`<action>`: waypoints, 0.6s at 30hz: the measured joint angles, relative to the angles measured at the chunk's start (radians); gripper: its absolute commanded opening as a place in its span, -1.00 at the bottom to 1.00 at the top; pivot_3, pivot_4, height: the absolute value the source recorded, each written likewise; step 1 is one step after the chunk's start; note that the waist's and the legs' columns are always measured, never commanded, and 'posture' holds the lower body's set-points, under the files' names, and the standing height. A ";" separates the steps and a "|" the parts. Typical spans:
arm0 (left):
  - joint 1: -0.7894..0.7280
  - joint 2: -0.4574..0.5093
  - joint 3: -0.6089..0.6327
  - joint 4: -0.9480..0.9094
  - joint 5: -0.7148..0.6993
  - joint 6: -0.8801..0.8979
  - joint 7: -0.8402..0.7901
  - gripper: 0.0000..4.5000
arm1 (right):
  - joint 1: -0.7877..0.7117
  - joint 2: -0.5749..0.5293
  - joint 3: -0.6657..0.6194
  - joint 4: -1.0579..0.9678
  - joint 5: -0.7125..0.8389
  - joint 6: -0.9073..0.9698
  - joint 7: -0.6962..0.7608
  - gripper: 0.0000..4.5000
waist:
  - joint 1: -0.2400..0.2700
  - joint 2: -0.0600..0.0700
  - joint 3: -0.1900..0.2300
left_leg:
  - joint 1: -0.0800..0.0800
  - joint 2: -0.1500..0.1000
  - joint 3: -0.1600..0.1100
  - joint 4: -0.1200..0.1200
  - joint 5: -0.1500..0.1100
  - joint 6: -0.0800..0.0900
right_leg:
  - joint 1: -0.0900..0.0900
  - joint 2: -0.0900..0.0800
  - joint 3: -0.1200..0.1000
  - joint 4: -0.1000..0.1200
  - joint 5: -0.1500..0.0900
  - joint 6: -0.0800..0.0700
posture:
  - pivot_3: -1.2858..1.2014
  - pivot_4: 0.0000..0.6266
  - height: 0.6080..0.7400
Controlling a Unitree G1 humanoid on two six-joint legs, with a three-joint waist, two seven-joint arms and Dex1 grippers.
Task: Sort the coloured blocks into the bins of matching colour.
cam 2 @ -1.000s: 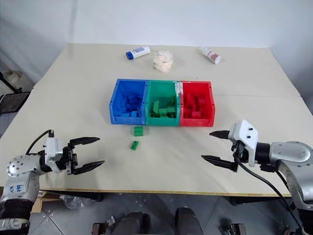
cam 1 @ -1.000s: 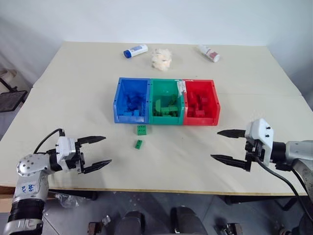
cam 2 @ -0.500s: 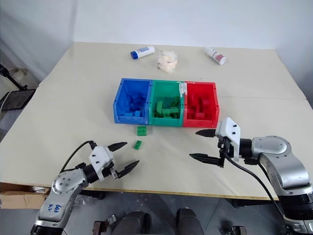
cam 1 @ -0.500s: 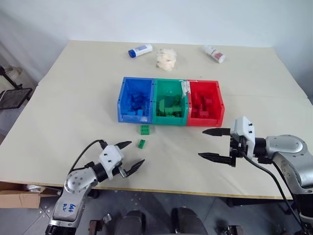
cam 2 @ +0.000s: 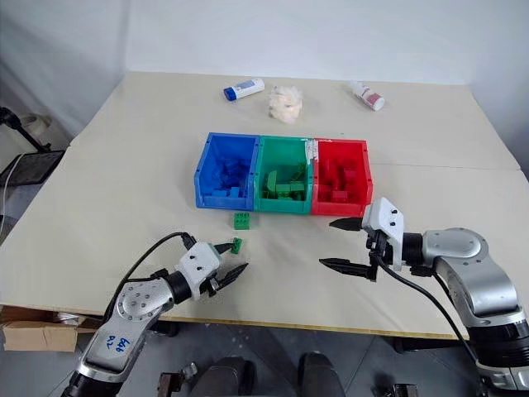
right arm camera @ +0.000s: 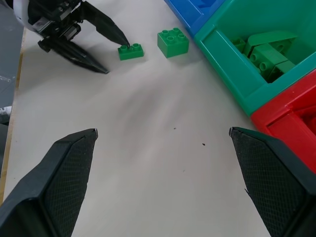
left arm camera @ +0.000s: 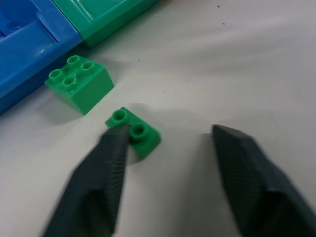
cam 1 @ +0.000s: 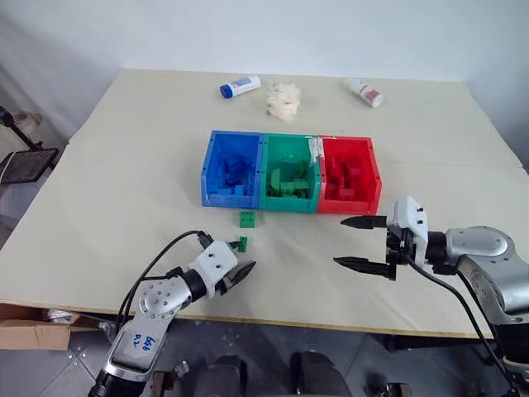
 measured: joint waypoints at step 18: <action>-0.055 -0.067 0.046 0.067 -0.157 -0.019 -0.053 -0.84 | 0.053 -0.006 -0.074 -0.026 0.001 0.003 -0.023 1.00 | 0.009 0.002 -0.001 | 0.001 0.000 -0.001 -0.001 0.000 0.000 | 0.004 0.000 -0.001 -0.007 0.000 0.001 | 0.03 -0.52 1.00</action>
